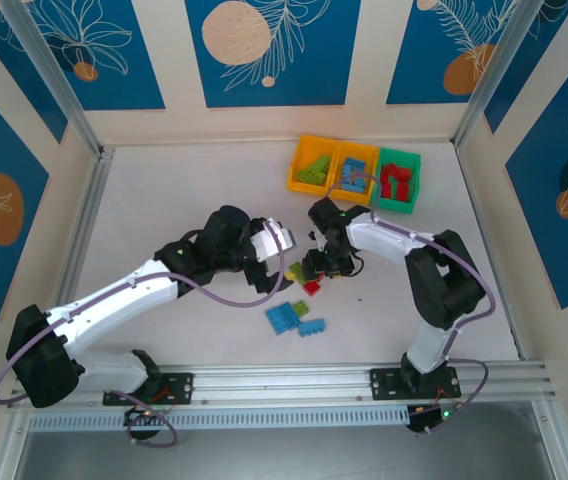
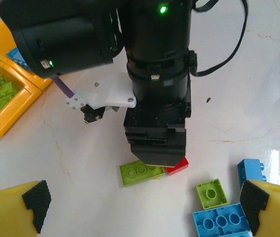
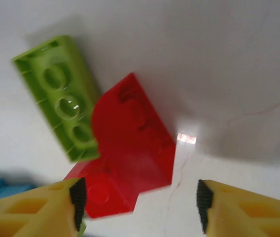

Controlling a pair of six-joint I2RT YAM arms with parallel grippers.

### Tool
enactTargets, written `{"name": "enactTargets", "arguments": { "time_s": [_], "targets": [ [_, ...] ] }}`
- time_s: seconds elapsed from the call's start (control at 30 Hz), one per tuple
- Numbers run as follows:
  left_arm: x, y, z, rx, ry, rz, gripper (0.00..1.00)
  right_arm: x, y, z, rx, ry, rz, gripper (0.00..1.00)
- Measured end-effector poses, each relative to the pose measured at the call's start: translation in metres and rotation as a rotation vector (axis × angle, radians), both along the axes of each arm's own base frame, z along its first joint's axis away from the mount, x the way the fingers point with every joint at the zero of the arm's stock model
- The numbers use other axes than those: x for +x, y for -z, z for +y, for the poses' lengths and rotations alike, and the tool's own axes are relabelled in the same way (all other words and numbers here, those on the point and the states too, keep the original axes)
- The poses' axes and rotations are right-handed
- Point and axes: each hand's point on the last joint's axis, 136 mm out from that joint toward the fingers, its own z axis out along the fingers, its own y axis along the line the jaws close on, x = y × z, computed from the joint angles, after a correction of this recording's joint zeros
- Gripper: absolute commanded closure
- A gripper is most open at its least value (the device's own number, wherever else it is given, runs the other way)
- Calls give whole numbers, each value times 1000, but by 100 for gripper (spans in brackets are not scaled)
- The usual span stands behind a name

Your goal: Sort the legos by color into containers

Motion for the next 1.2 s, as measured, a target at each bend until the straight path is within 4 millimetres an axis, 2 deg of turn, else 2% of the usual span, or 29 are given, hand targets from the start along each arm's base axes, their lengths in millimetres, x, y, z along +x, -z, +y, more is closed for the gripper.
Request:
{"name": "enactTargets", "arguments": {
  "time_s": [0.17,0.43,0.63,0.73,0.83,0.97,1.13,1.2],
  "targets": [
    [-1,6,1,6,-5,14,0,6,8,1,-15,8,-7,53],
    [-1,5,1,2,-4,9,0,12,16,-4,-34,40,1,67],
    [1,2,-1,-10,-5,-2,0,19,10,-10,-27,89,-12,79],
    [0,1,-1,-13,-4,-3,0,28,-5,-21,-5,144,-43,82],
    [1,-1,0,-17,-5,-7,0,44,-32,-41,36,241,-111,82],
    [2,-4,-2,-35,-11,-11,0,80,-73,-87,84,418,-222,82],
    [8,-4,-3,-44,-50,7,0,149,-118,-163,123,658,-364,82],
    [13,-2,-5,-41,-73,22,0,191,-127,-191,123,720,-403,82]
  ]
}}
